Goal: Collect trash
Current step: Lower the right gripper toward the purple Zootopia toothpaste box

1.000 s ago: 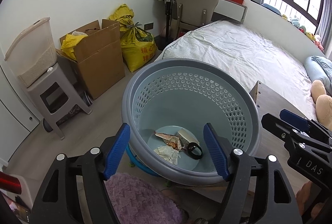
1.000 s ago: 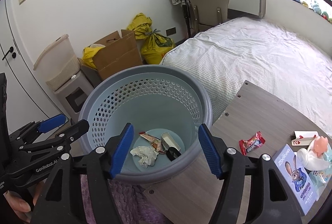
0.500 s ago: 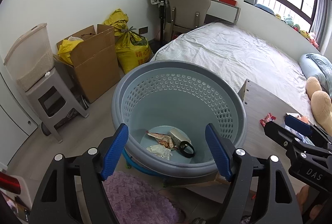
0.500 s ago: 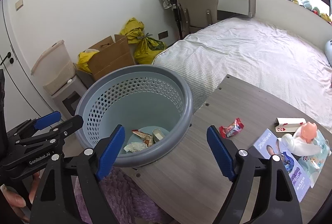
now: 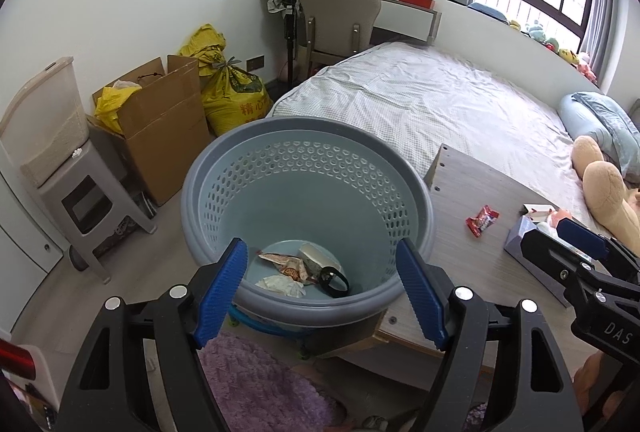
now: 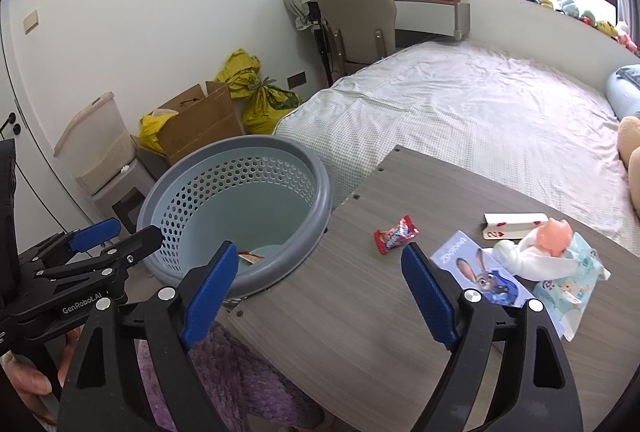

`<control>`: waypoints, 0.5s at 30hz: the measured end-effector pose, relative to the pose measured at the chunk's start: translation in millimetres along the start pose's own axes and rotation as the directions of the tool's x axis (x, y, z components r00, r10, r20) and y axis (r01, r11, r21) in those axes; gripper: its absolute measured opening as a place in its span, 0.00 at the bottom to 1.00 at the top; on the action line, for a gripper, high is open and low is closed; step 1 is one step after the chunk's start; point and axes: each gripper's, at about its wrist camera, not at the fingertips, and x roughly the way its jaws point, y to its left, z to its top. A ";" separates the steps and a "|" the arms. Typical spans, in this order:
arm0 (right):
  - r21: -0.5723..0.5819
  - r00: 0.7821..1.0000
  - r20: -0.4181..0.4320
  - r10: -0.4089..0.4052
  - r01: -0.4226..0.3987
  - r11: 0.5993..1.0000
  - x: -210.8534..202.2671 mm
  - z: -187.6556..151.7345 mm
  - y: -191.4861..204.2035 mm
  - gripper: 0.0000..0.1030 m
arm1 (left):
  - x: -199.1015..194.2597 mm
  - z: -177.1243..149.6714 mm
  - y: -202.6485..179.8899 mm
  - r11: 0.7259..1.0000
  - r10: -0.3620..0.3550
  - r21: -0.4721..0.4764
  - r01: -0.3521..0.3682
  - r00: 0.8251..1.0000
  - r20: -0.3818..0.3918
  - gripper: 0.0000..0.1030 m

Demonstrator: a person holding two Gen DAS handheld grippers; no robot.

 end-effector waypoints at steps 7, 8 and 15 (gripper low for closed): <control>0.018 0.999 0.018 -0.028 0.027 0.999 -16.4 -5.5 -13.6 0.81 | -4.5 -3.8 -17.9 0.999 -0.030 0.019 0.030 1.000 0.000 0.71; 0.020 0.999 0.020 -0.032 0.031 0.999 -18.7 -6.4 -15.7 0.81 | -5.2 -4.1 -19.6 0.999 -0.033 0.021 0.033 0.999 0.000 0.71; 0.039 0.998 0.027 -0.052 0.051 0.998 -30.5 -14.6 -30.2 0.82 | -9.7 -8.7 -35.8 0.997 -0.056 0.044 0.056 0.998 0.001 0.71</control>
